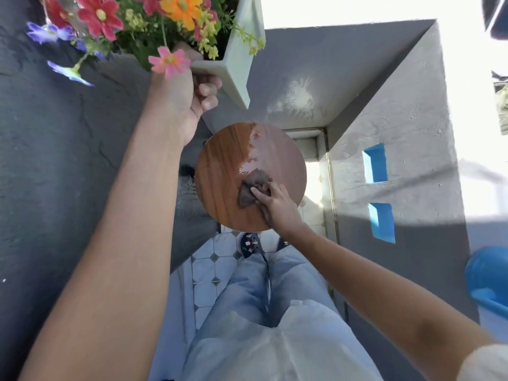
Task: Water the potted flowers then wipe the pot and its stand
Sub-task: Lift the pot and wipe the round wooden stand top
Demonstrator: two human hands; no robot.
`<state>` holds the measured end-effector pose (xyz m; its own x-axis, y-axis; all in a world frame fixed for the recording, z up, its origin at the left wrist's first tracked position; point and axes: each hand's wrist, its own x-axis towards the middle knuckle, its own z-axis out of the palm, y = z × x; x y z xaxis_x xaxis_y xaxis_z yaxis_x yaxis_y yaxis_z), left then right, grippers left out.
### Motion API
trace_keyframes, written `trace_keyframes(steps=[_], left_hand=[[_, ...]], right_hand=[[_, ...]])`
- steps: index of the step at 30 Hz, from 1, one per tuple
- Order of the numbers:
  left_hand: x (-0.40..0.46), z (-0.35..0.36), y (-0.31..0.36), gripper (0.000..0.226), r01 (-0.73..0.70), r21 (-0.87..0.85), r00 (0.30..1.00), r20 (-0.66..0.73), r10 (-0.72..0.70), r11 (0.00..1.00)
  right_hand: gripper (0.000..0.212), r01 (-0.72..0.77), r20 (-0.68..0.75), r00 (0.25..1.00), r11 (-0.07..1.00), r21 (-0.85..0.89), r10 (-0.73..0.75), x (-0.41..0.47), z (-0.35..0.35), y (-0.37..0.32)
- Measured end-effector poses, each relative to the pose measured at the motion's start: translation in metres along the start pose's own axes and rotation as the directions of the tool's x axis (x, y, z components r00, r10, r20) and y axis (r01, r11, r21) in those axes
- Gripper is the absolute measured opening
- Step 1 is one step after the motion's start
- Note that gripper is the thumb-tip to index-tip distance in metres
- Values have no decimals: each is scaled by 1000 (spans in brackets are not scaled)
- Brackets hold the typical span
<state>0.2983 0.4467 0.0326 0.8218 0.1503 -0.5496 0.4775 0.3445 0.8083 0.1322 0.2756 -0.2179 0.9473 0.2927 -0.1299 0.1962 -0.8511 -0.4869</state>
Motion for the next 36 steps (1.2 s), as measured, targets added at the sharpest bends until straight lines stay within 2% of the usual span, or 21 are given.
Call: trace_keyframes(steps=[2,4,6,8,10,12,13,15,17,19,21,23,25,27,29,30,31,32,33,34,36], left_hand=[[0,-1,0,29,-6,-6,1000,-6,6,1000],[0,-2,0,30,-9,-9,1000,-6,9,1000],[2,-2,0,30,-5,-7,1000,-15,5,1000],[2,-1,1,29,0,-12,1000,-26,0,1000],[3,1,1,30,-4,-20,1000,-29,3,1000],[5,1,3,30,-7,-16,1000,-28,6,1000],[5,1,4,29,-4,-13,1000,-26,3,1000],[7,2,6,27,-2,-17,1000,-26,2,1000],[8,1,9,27,-13,-20,999,-31,12,1000],[8,0,10,29,-23,-16,999,-34,22,1000],[9,-1,9,30,-26,-6,999,-28,26,1000],[10,-1,8,28,-26,5,999,-20,26,1000],[11,-1,6,27,-25,8,999,-22,25,1000],[12,0,5,26,-23,10,999,-27,23,1000],[13,2,5,27,-20,15,999,-33,21,1000],[13,2,5,28,-20,14,999,-37,20,1000],[13,2,5,27,-20,11,999,-38,20,1000],[13,2,5,27,-22,8,999,-36,23,1000],[13,1,5,28,-26,7,999,-34,27,1000],[13,0,4,28,-30,9,999,-33,30,1000],[13,-2,3,28,-34,11,999,-32,35,999]], right_hand=[[38,-160,-94,982,987,12,161,49,-26,24],[39,-314,-175,928,943,107,329,85,-40,34],[40,-365,-206,901,924,116,382,98,-35,17],[43,-237,-111,965,971,37,239,84,-13,-19],[48,22,70,997,1000,6,-23,57,12,-54],[46,284,238,930,959,17,-280,33,27,-69],[44,386,274,884,922,29,-379,27,27,-66],[43,471,245,855,882,6,-458,35,17,-41],[45,336,181,931,939,-78,-318,65,-3,-9],[41,8,11,1000,996,-90,-7,106,-25,14],[42,-276,-116,955,961,-5,273,141,-34,16],[47,-334,-143,933,943,-1,330,155,-27,-5],[52,-173,-52,984,984,-44,171,145,-10,-41],[55,127,133,984,990,-53,-119,123,12,-74],[54,460,339,842,887,-44,-420,102,25,-94],[53,568,407,758,822,-28,-510,99,27,-94],[52,627,435,707,779,-21,-558,102,22,-89],[52,647,420,701,762,-36,-576,110,18,-80],[51,617,386,740,784,-63,-551,120,11,-69],[52,528,333,816,844,-96,-473,131,3,-58],[53,194,142,974,974,-114,-178,155,-12,-32]])
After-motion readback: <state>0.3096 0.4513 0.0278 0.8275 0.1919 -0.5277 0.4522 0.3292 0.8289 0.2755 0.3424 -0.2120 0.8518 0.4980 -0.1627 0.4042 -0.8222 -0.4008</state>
